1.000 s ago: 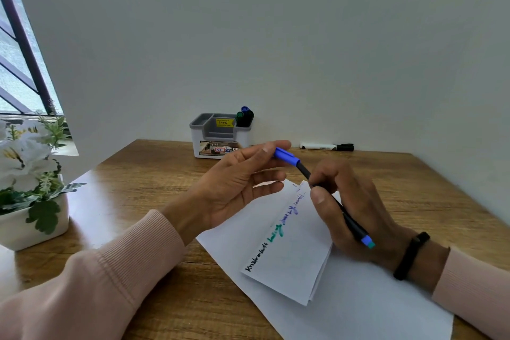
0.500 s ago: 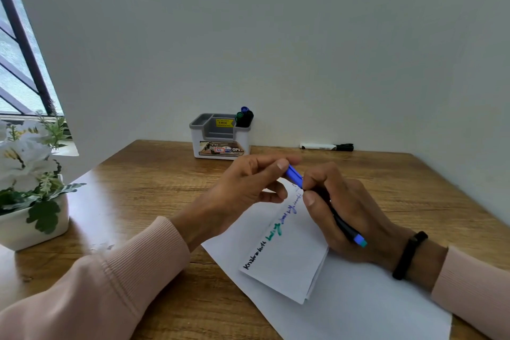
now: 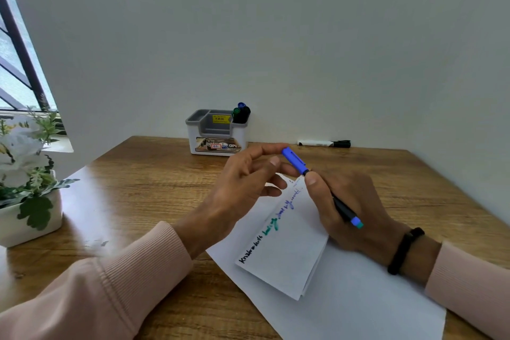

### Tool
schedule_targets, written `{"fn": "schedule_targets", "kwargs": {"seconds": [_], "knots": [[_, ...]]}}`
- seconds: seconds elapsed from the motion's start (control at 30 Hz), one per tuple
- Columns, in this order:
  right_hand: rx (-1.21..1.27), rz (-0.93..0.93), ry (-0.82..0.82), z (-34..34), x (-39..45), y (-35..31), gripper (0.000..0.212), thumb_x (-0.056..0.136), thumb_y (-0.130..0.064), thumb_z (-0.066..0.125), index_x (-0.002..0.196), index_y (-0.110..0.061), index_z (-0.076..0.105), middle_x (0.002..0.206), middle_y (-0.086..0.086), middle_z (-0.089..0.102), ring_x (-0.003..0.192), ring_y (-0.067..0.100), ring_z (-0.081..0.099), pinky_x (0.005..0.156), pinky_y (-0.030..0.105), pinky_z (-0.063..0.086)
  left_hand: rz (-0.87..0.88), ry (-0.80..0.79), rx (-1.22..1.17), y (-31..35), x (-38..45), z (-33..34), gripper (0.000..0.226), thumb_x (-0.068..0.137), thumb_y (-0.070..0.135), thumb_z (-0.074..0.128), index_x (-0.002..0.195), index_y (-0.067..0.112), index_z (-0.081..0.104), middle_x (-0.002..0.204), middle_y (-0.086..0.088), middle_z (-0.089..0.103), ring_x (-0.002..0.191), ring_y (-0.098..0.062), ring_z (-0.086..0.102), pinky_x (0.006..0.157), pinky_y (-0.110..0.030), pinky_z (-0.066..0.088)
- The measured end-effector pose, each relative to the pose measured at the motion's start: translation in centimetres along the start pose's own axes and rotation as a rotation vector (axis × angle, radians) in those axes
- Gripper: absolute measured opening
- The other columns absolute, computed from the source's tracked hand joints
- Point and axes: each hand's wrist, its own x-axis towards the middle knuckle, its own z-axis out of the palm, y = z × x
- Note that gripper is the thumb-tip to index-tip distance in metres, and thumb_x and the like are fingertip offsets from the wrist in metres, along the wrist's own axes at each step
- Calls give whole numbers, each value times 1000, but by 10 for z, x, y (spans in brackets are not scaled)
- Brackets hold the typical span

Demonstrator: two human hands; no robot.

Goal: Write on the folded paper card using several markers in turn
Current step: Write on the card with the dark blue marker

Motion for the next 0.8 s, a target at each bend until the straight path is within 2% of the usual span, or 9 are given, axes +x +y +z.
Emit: {"fn": "schedule_targets", "kwargs": {"seconds": [0.17, 0.3, 0.37, 0.43, 0.53, 0.6, 0.7, 0.8], "knots": [[30, -19, 42, 2, -1, 0, 40, 105, -28, 39, 68, -36, 24, 53, -13, 24, 46, 12, 26, 52, 27, 20, 55, 61, 35, -1, -4, 8, 25, 106, 15, 53, 127, 15, 66, 102, -5, 79, 97, -15, 73, 84, -32, 59], [49, -34, 61, 3, -2, 3, 40, 105, -27, 38, 67, -34, 28, 54, -14, 27, 45, 13, 28, 51, 27, 21, 81, 81, 3, -1, -5, 17, 26, 106, 16, 54, 129, 12, 65, 101, -8, 79, 96, -19, 75, 85, -35, 61], [71, -44, 70, 4, -2, 3, 38, 105, -26, 38, 68, -31, 30, 55, -15, 27, 45, 12, 27, 50, 29, 22, 78, 74, -53, 3, -3, 17, 25, 104, 18, 58, 127, 12, 66, 100, -10, 79, 93, -21, 75, 83, -34, 61], [93, -49, 84, 3, -1, 3, 39, 105, -25, 39, 71, -39, 26, 55, -18, 23, 45, 7, 25, 51, 28, 21, 46, 64, -105, 8, 3, 15, 22, 100, 23, 65, 120, 12, 68, 95, -11, 79, 86, -21, 74, 78, -31, 60], [124, -32, 67, 4, 2, 6, 41, 106, -29, 42, 73, -48, 27, 54, -21, 31, 48, -1, 36, 54, 19, 18, -39, 43, -188, 8, 9, 12, 29, 94, 24, 73, 120, 13, 66, 97, -13, 78, 78, -20, 71, 74, -29, 58], [133, -10, 59, 5, 3, 9, 37, 105, -38, 48, 72, -44, 32, 55, -17, 35, 49, 2, 39, 53, 19, 22, -88, 41, -218, 3, 9, 8, 33, 92, 24, 76, 121, 12, 66, 98, -13, 78, 76, -19, 70, 72, -28, 57], [189, 42, 64, 7, 3, 12, 45, 99, -48, 61, 68, -23, 40, 54, -8, 37, 48, 12, 35, 48, 29, 28, -139, 88, -216, -3, 11, -2, 30, 91, 26, 77, 116, 11, 70, 98, -11, 79, 75, -15, 69, 72, -26, 57], [233, 55, 58, 9, 3, 14, 45, 92, -49, 72, 71, -19, 45, 54, -7, 40, 47, 13, 34, 47, 30, 30, -161, 122, -250, -5, 14, -11, 29, 90, 24, 77, 114, 9, 72, 93, -10, 78, 73, -14, 68, 70, -24, 57]]}}
